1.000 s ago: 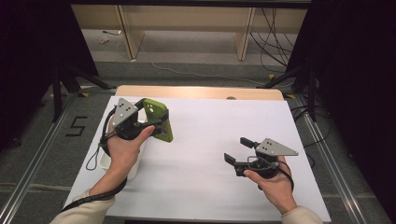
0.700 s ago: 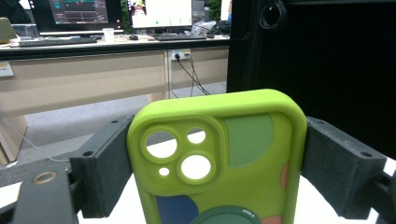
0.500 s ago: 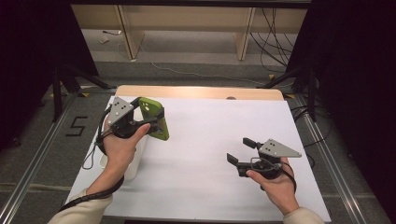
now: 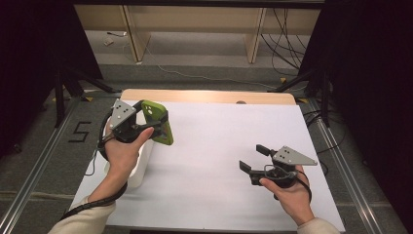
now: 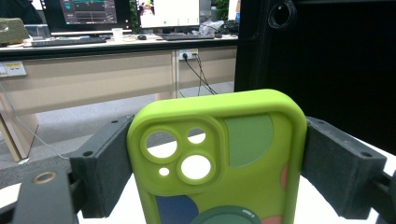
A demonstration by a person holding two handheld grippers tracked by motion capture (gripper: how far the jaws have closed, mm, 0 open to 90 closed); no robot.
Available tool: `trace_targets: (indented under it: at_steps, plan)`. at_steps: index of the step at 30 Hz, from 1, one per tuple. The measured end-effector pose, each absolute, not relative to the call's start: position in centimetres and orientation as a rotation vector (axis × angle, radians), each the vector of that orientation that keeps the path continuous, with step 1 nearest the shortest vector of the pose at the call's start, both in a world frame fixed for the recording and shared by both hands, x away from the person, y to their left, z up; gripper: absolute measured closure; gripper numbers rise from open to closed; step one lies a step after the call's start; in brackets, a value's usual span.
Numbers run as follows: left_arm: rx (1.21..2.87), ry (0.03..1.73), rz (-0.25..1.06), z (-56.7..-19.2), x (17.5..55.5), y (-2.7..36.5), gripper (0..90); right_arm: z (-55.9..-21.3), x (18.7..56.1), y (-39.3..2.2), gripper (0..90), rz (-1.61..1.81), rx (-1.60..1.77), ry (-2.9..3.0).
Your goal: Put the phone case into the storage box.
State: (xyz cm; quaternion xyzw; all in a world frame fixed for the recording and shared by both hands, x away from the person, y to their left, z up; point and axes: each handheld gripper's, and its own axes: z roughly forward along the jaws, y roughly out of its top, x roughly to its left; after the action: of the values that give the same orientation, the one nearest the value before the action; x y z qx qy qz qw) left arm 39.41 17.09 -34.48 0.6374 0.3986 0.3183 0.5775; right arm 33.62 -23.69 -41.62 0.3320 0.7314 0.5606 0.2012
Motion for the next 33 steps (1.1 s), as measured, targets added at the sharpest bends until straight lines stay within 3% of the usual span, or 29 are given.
trace_targets:
  at_steps: [33]
  plan:
    - [1.477,0.967,0.776,-34.0,40.0,19.1,14.8,-41.8,33.5,-24.2,16.0,1.561,0.946,2.033]
